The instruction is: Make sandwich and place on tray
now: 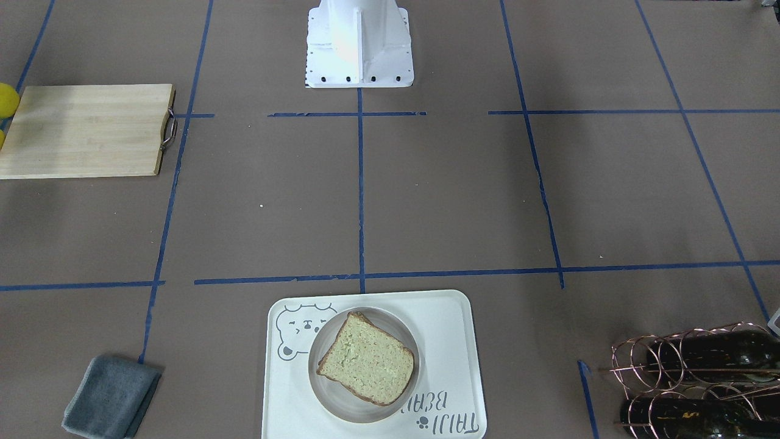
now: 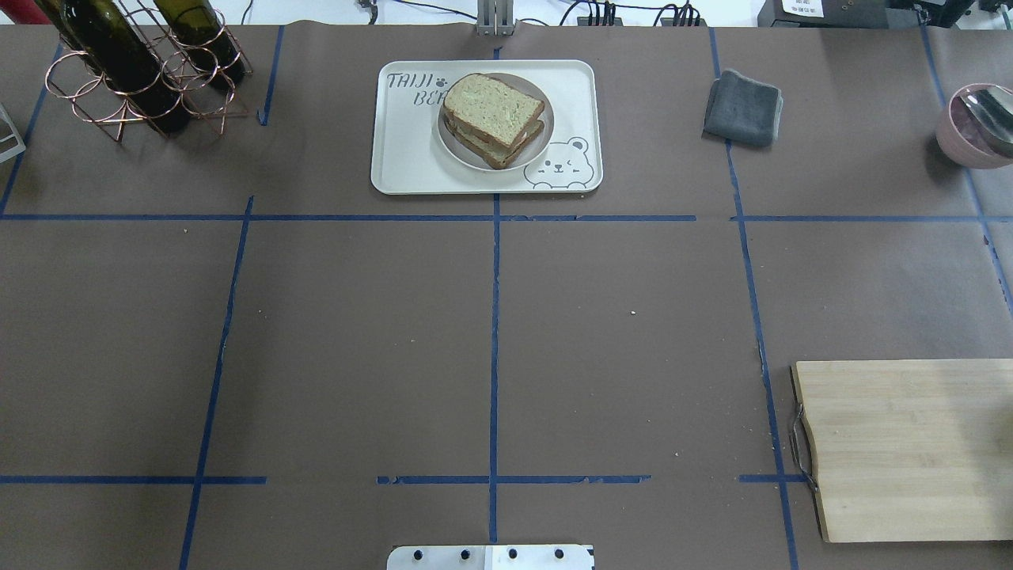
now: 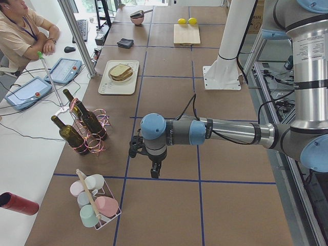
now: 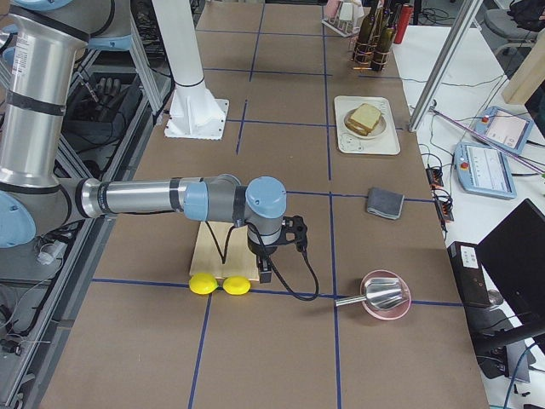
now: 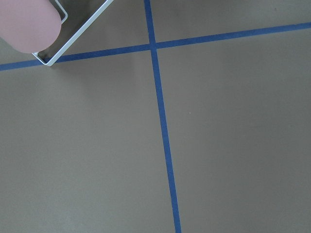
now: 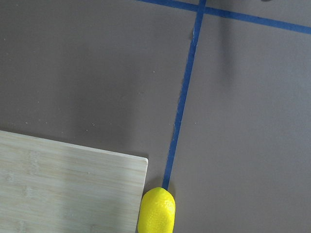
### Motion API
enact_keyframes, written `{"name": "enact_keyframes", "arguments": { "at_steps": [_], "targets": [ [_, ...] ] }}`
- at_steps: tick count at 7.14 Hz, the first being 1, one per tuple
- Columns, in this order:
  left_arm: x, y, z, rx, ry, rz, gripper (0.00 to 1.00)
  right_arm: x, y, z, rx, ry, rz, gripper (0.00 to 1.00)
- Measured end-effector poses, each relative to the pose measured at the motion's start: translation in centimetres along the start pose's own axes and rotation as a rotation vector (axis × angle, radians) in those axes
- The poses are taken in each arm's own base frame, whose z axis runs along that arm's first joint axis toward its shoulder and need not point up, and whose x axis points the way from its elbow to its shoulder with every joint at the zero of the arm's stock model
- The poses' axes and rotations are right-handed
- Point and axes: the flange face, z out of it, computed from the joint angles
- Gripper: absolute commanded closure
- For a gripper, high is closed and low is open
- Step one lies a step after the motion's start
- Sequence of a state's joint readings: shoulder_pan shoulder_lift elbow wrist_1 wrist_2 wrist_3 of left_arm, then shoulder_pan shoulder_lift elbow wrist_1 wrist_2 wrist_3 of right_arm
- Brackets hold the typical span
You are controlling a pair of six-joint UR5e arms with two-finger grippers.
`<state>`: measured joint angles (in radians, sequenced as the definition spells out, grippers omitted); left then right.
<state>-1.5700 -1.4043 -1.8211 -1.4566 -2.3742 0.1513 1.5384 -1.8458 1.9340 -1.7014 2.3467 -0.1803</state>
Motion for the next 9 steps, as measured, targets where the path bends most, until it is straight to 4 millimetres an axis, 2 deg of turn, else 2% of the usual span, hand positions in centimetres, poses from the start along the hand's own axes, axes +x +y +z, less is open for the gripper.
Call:
{"name": "enact_keyframes", "arguments": {
  "at_steps": [3,6,9],
  "targets": [
    [-1.2,1.5,-0.4,0.004,0.008,-0.041,0.00,-0.2,-0.2,0.0,0.004,-0.021,0.003,0.00],
    [-2.4,2.3,-3.1,0.068,0.001,-0.075,0.00,-0.4,-0.6,-0.3,0.012,-0.019,-0.010,0.00],
    [-2.8,2.7,-4.3,0.094,0.000,-0.089,0.00,-0.3,-1.7,-0.3,0.022,-0.022,-0.017,0.00]
  ]
}}
